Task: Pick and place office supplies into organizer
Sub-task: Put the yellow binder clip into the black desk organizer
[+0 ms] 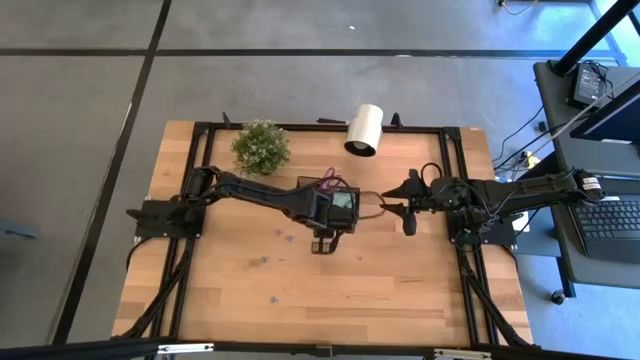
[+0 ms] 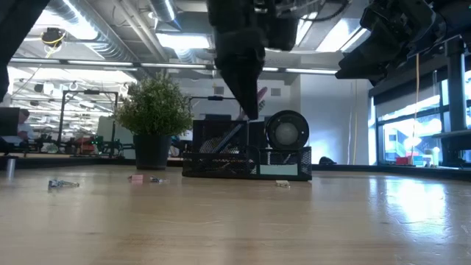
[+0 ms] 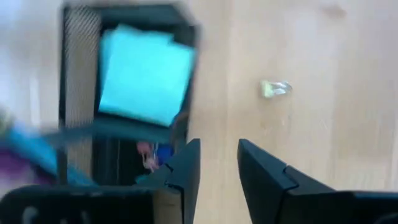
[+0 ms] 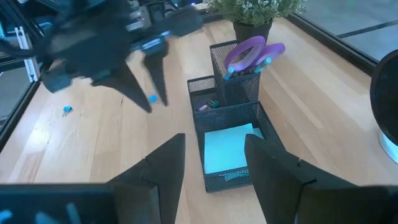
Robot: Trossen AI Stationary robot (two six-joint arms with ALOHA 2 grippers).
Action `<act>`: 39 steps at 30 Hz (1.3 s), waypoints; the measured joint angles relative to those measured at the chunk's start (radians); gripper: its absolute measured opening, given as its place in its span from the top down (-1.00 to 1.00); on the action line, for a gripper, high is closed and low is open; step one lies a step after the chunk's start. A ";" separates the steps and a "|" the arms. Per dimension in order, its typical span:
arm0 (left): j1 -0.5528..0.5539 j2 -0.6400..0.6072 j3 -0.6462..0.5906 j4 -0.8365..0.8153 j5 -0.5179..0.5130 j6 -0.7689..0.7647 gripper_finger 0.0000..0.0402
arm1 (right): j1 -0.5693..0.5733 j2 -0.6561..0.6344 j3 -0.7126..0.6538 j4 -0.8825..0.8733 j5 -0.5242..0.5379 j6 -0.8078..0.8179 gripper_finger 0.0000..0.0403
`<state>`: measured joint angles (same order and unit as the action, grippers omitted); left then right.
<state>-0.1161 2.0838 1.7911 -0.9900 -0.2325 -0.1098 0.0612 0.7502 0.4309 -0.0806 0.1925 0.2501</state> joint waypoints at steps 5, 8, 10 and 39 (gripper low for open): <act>-0.026 0.000 0.002 0.000 0.008 0.423 0.47 | 0.000 0.000 0.000 0.000 0.000 0.000 0.15; -0.034 0.000 0.002 0.007 0.042 0.647 0.41 | 0.000 0.000 0.000 0.000 0.000 0.000 0.15; -0.037 0.000 0.002 0.038 0.057 0.773 0.36 | 0.000 0.000 0.000 0.000 0.000 -0.001 0.15; 0.027 0.101 -0.001 0.188 0.233 1.242 0.27 | 0.000 0.000 0.000 0.001 0.000 0.006 0.15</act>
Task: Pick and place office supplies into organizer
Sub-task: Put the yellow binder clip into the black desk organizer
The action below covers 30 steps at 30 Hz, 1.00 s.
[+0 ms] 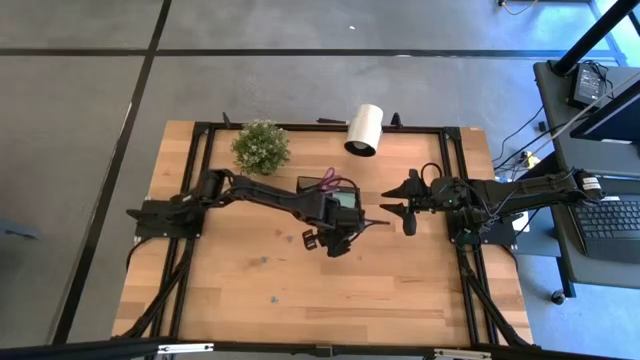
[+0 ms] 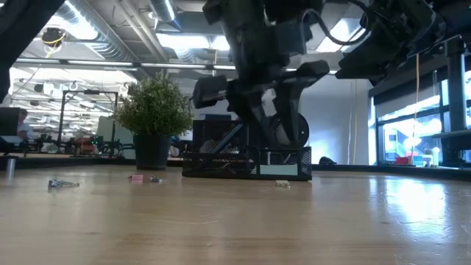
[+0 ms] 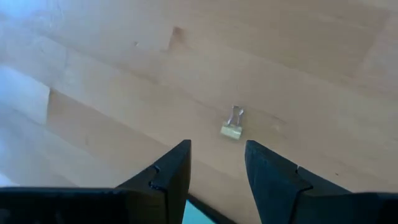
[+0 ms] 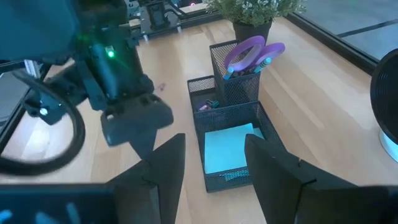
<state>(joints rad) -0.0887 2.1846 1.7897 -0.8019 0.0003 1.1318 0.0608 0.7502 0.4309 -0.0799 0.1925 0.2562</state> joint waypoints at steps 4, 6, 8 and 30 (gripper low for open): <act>0.000 0.019 0.000 -0.001 0.007 0.010 0.27 | 0.000 0.000 0.000 -0.001 0.000 0.000 0.15; 0.000 0.030 0.000 0.017 0.014 0.016 0.28 | 0.000 0.000 0.000 -0.001 0.000 0.001 0.15; 0.000 0.043 0.000 0.030 0.016 0.018 0.28 | 0.000 0.000 0.000 -0.001 0.000 0.001 0.15; 0.004 0.113 0.005 0.014 -0.026 -0.020 0.29 | 0.000 0.000 0.000 -0.001 0.000 0.000 0.15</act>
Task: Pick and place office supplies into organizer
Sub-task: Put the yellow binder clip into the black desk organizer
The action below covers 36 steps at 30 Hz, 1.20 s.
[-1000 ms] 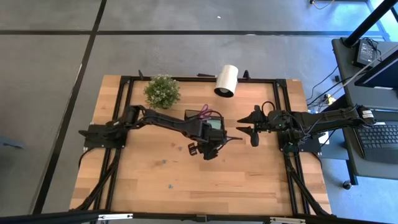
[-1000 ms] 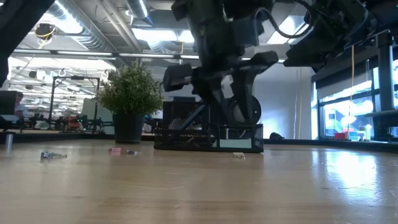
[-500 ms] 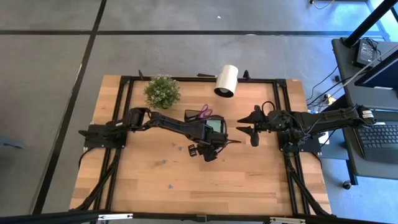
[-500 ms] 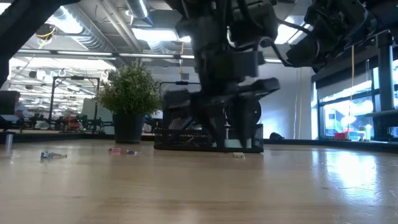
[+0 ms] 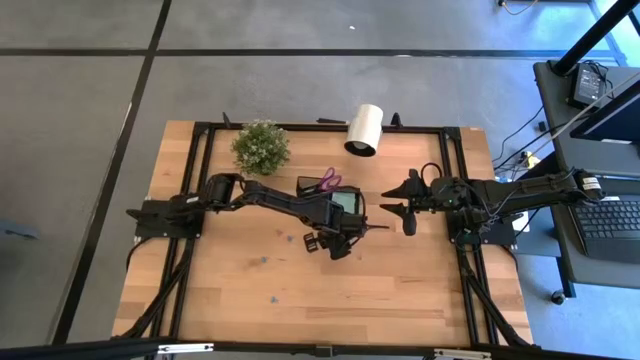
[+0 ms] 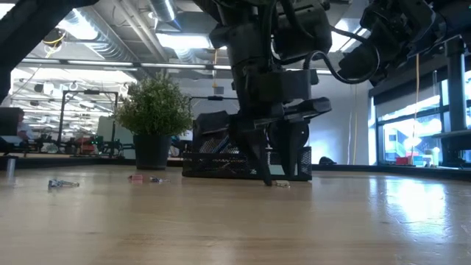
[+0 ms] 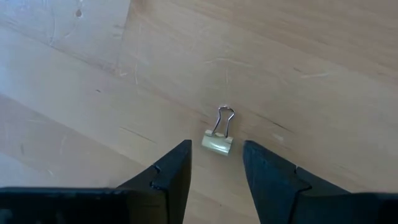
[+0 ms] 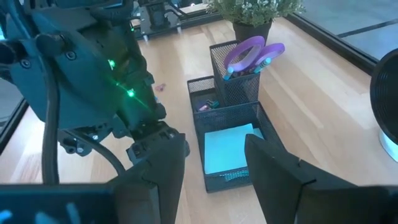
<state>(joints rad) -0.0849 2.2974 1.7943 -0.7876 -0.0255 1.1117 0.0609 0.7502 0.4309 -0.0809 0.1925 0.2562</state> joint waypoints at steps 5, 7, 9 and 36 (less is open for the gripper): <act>0.002 0.002 -0.001 -0.017 0.020 -0.032 0.35 | 0.000 0.000 0.000 0.001 0.000 -0.003 0.15; 0.002 0.003 -0.001 -0.025 0.027 -0.035 0.37 | 0.000 0.000 0.000 0.000 0.000 -0.003 0.15; 0.001 0.003 -0.001 -0.030 0.036 -0.035 0.40 | 0.000 0.000 0.000 0.000 0.000 -0.003 0.15; -0.042 0.002 -0.003 -0.094 0.047 -0.105 0.44 | 0.000 0.000 0.000 0.000 0.000 -0.003 0.15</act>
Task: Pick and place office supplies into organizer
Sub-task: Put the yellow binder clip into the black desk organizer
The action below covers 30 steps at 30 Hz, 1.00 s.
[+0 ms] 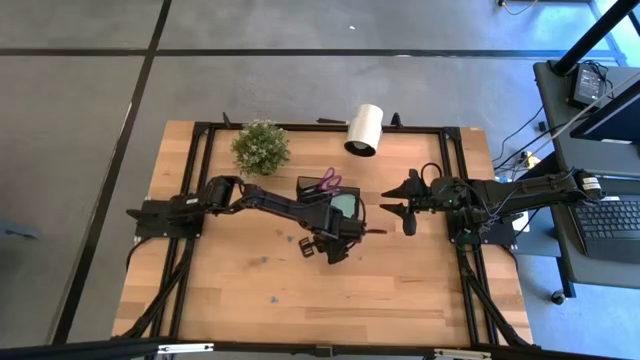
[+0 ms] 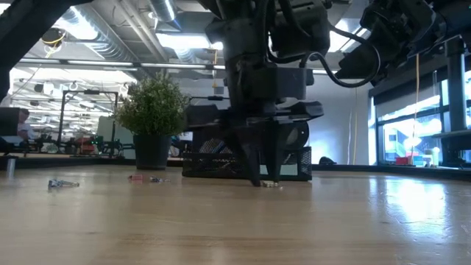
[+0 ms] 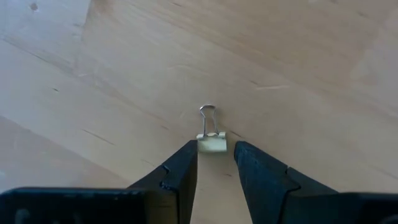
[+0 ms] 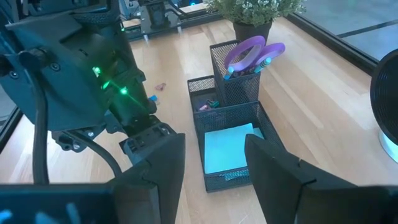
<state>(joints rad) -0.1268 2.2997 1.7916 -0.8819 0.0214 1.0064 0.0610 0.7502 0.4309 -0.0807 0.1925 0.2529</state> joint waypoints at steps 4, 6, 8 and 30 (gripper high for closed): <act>-0.004 0.000 0.000 -0.010 0.003 -0.034 0.44 | 0.000 0.000 0.000 0.000 0.000 0.000 0.15; -0.004 0.000 -0.001 -0.013 0.019 -0.084 0.44 | 0.000 0.000 0.000 0.000 0.000 0.000 0.15; -0.004 0.000 -0.001 -0.016 0.035 -0.145 0.44 | 0.000 0.000 0.000 0.000 0.000 0.000 0.15; -0.008 0.000 -0.004 0.004 0.063 -0.313 0.61 | 0.000 0.000 0.000 0.000 0.000 0.000 0.15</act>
<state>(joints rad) -0.1349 2.2995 1.7877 -0.8775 0.0849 0.6933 0.0612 0.7502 0.4309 -0.0807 0.1925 0.2527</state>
